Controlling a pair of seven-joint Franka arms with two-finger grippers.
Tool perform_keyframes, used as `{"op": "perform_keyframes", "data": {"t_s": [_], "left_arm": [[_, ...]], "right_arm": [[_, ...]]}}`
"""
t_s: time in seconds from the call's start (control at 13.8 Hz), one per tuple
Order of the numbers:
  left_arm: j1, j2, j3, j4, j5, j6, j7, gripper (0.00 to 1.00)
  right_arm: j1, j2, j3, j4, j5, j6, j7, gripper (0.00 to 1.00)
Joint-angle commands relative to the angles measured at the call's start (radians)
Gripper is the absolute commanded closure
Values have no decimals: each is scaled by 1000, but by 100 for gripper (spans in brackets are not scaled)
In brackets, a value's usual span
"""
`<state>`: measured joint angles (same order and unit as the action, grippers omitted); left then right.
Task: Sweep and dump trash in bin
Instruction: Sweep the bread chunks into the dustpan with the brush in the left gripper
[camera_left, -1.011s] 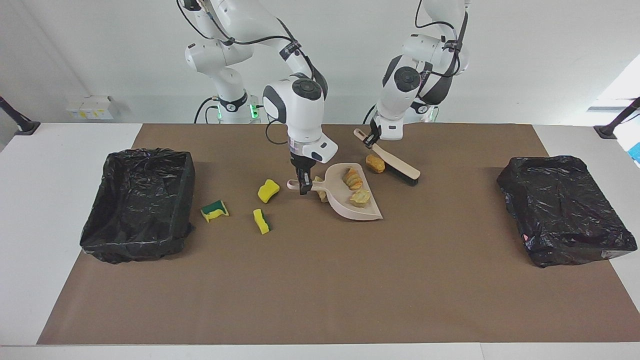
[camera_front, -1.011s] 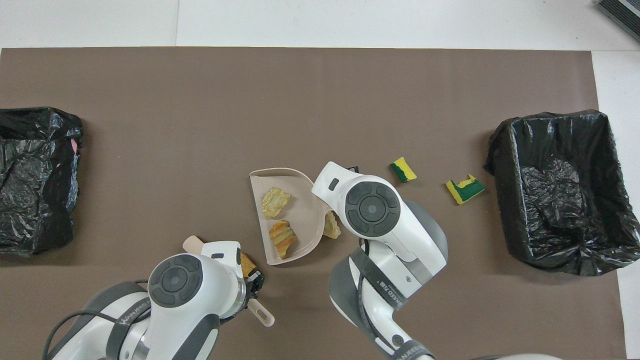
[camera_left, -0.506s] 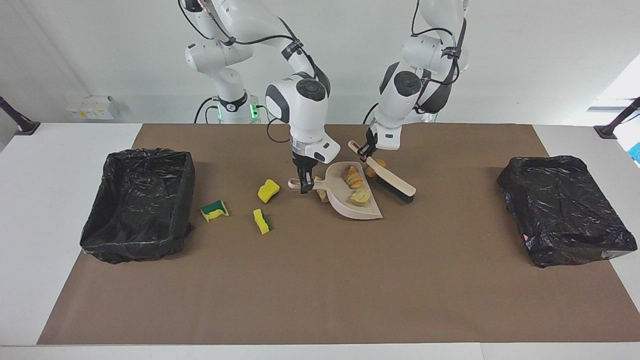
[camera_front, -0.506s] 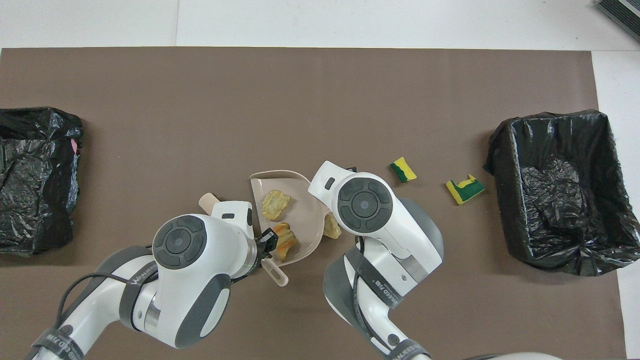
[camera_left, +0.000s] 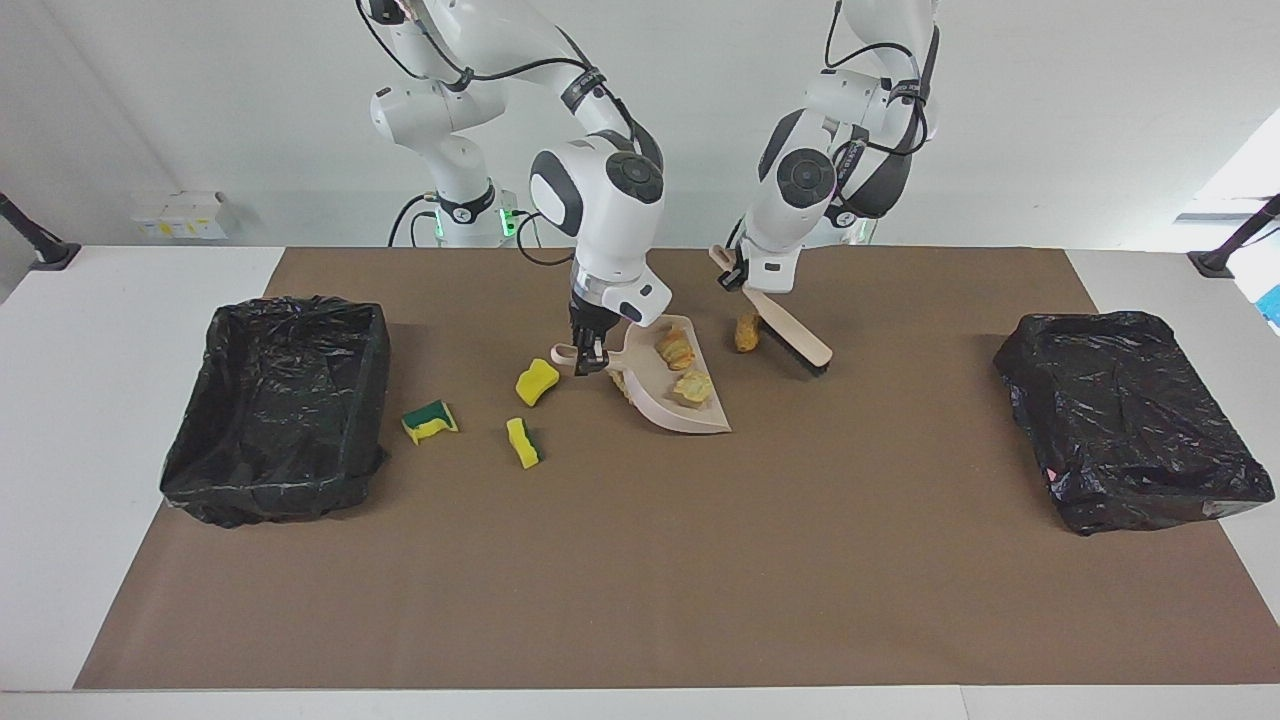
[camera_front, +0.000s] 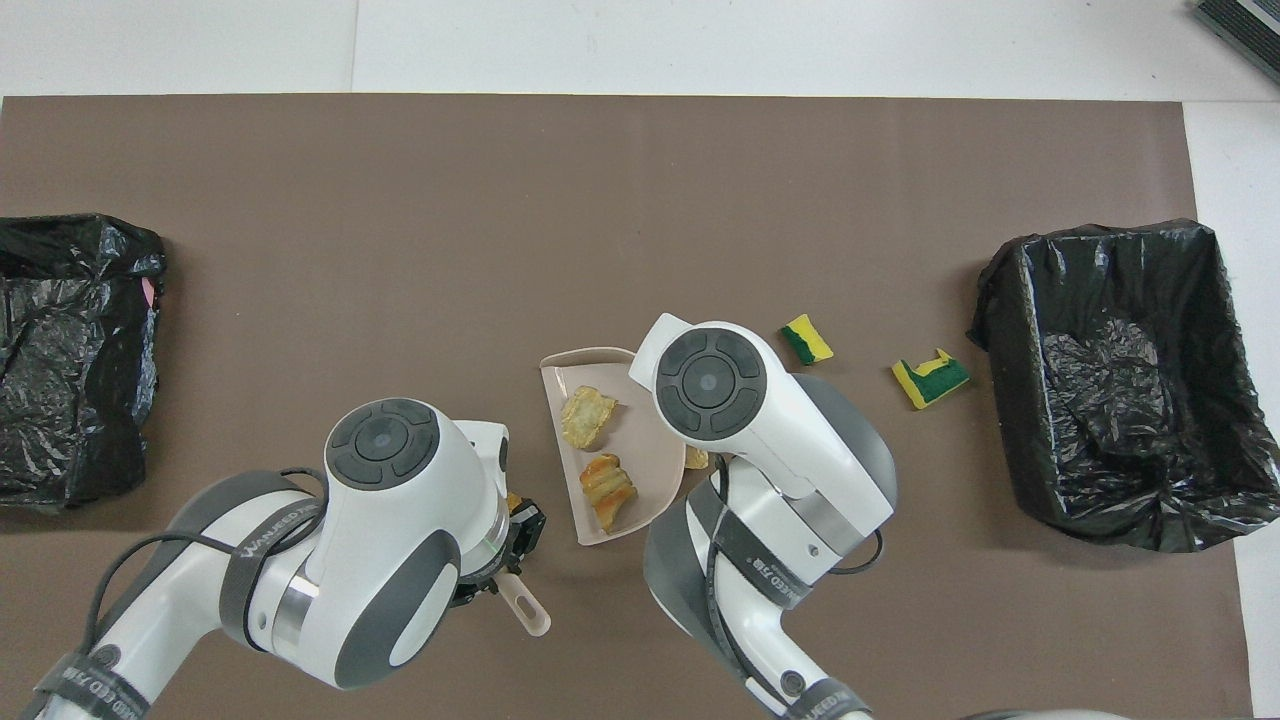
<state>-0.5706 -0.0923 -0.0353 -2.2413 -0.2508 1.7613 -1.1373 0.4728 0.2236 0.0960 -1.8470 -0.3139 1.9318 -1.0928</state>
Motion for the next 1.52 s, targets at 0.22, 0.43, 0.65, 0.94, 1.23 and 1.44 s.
{"op": "perform_keyframes", "data": {"t_s": [0.22, 0.43, 0.65, 0.94, 1.23, 1.44], "left_arm": [[-41, -118, -9, -154, 5, 99, 10, 100], [-72, -106, -11, -205, -31, 216, 16, 100], [-72, -70, -11, -196, -99, 380, 69, 100], [-66, -49, -9, -181, -140, 425, 182, 100], [-66, -40, -9, -176, -140, 454, 192, 100], [-89, -37, -14, -169, -140, 472, 215, 100]], "right_arm": [[-43, -32, 8, 5, -34, -54, -4, 100], [-30, -32, 10, -3, 47, 31, 57, 100], [-42, -43, 10, -57, 61, 133, -14, 100], [-36, -38, 10, -67, 59, 148, -52, 100], [-33, -33, 10, -67, 53, 138, -56, 100], [-26, -18, 10, -67, 53, 151, -46, 100]]}}
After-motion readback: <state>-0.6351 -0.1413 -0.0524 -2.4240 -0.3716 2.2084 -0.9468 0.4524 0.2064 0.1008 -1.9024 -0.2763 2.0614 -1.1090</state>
